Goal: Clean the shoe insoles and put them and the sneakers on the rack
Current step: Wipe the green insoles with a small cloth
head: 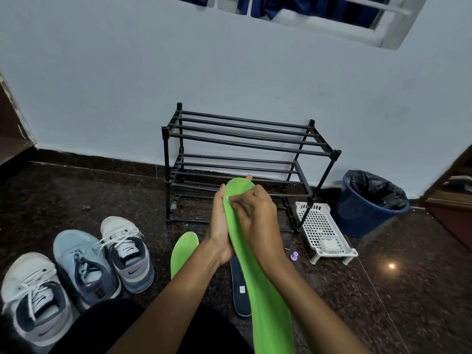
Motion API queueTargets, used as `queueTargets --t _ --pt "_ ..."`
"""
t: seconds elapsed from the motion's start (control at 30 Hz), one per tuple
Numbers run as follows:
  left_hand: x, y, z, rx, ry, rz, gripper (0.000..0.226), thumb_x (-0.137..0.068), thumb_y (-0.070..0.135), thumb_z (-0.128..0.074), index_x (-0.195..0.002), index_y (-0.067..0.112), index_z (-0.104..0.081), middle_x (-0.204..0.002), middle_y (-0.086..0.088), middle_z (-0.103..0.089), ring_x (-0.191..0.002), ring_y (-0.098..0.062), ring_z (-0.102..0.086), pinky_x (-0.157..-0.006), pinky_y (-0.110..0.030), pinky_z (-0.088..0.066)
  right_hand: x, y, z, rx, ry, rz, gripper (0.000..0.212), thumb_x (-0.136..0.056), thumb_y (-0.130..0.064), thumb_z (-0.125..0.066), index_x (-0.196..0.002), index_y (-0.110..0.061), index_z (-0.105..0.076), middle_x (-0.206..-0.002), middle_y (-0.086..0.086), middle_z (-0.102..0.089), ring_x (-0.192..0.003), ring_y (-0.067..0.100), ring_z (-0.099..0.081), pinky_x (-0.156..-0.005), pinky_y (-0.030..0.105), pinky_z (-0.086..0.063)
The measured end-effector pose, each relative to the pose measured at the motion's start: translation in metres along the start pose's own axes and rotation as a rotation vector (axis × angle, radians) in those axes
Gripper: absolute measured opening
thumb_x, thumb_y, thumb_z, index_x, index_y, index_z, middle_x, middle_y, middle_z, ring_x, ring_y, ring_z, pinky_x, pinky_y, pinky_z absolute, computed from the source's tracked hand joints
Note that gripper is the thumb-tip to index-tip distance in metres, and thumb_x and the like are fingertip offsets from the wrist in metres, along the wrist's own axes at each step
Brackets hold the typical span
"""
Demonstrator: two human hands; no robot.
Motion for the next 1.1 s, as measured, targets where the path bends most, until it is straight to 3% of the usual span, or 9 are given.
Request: queueTargets --t 0.13,0.3,0.43,0.53,0.73,0.83,0.93,1.03,1.1 --pt "0.002 0.007 0.001 -0.073 0.001 -0.012 0.053 -0.093 0.058 -0.024 -0.122 0.031 -0.061 -0.124 -0.021 -0.059 -0.116 -0.04 -0.053 -0.109 -0.06 -0.029 0.022 0.003 -0.003 -0.044 -0.041 0.02 0.014 -0.078 0.006 -0.062 -0.084 -0.003 -0.071 -0.072 -0.009 -0.048 -0.074 0.009 -0.052 -0.07 0.015 -0.041" --pt "0.0 0.003 -0.001 -0.095 0.006 -0.005 0.054 -0.094 0.058 -0.023 -0.122 0.032 -0.062 -0.127 -0.021 -0.058 -0.118 -0.04 -0.053 -0.107 -0.055 -0.034 0.018 0.005 0.002 -0.002 0.001 0.001 0.014 -0.076 0.007 -0.064 -0.081 -0.004 -0.071 -0.076 0.003 -0.056 -0.073 0.008 -0.053 -0.069 0.01 -0.04" --pt "0.003 0.003 -0.002 -0.068 0.035 -0.027 0.055 -0.095 0.052 -0.024 -0.131 0.023 -0.054 -0.127 -0.014 -0.058 -0.118 -0.03 -0.052 -0.11 -0.048 -0.031 0.001 0.005 0.005 -0.022 0.016 -0.049 0.013 -0.08 0.005 -0.061 -0.085 -0.002 -0.07 -0.082 0.0 -0.054 -0.079 0.011 -0.056 -0.07 0.009 -0.042" --pt "0.003 0.004 0.001 -0.076 0.026 -0.021 0.054 -0.094 0.055 -0.025 -0.129 0.028 -0.056 -0.135 -0.019 -0.052 -0.129 -0.038 -0.044 -0.113 -0.053 -0.027 0.002 0.001 0.001 0.001 -0.03 -0.036 0.014 -0.082 0.005 -0.059 -0.089 -0.001 -0.07 -0.084 -0.001 -0.052 -0.081 0.012 -0.054 -0.071 0.007 -0.038" --pt "0.001 0.01 0.002 -0.048 -0.007 -0.024 0.054 -0.093 0.058 -0.025 -0.128 0.031 -0.056 -0.105 -0.018 -0.065 -0.094 -0.034 -0.064 -0.086 -0.052 -0.051 0.031 -0.001 -0.001 -0.069 -0.116 0.011 0.013 -0.08 0.004 -0.063 -0.088 -0.002 -0.071 -0.077 -0.002 -0.053 -0.076 -0.005 -0.053 -0.067 0.001 -0.036" --pt "0.002 0.008 0.0 -0.052 0.01 -0.015 0.053 -0.093 0.057 -0.025 -0.127 0.031 -0.057 -0.11 -0.018 -0.065 -0.098 -0.035 -0.063 -0.093 -0.053 -0.045 0.028 0.0 0.0 -0.045 -0.103 0.003 0.013 -0.079 0.005 -0.063 -0.086 -0.002 -0.071 -0.078 0.0 -0.053 -0.071 -0.003 -0.051 -0.069 0.001 -0.036" --pt "0.003 0.007 0.0 -0.099 0.034 -0.026 0.054 -0.095 0.055 -0.023 -0.127 0.029 -0.057 -0.118 -0.018 -0.062 -0.11 -0.034 -0.058 -0.103 -0.048 -0.04 0.012 0.004 0.002 0.008 -0.036 -0.019 0.013 -0.081 0.004 -0.06 -0.087 -0.002 -0.07 -0.082 -0.001 -0.05 -0.077 0.003 -0.05 -0.071 0.006 -0.036" --pt "0.002 0.005 0.0 -0.139 0.044 -0.034 0.054 -0.096 0.052 -0.021 -0.131 0.026 -0.053 -0.106 -0.005 -0.069 -0.095 -0.019 -0.066 -0.084 -0.03 -0.055 -0.001 0.008 0.002 0.121 0.012 -0.025 0.012 -0.086 -0.002 -0.057 -0.092 -0.004 -0.067 -0.085 -0.003 -0.047 -0.084 0.015 -0.05 -0.067 0.019 -0.036" --pt "0.002 0.006 0.002 -0.129 0.057 -0.037 0.055 -0.096 0.053 -0.021 -0.133 0.027 -0.051 -0.114 -0.007 -0.067 -0.106 -0.023 -0.063 -0.097 -0.038 -0.048 -0.001 0.006 -0.001 0.193 0.054 0.001 0.013 -0.087 -0.004 -0.055 -0.093 -0.003 -0.067 -0.088 0.0 -0.049 -0.087 0.018 -0.048 -0.067 0.024 -0.037"
Point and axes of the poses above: each hand's wrist, its own x-axis away from the middle knuckle, its own z-axis out of the back of the hand, y = z × x, the point moved 6 cm from there along -x, towards the middle knuckle
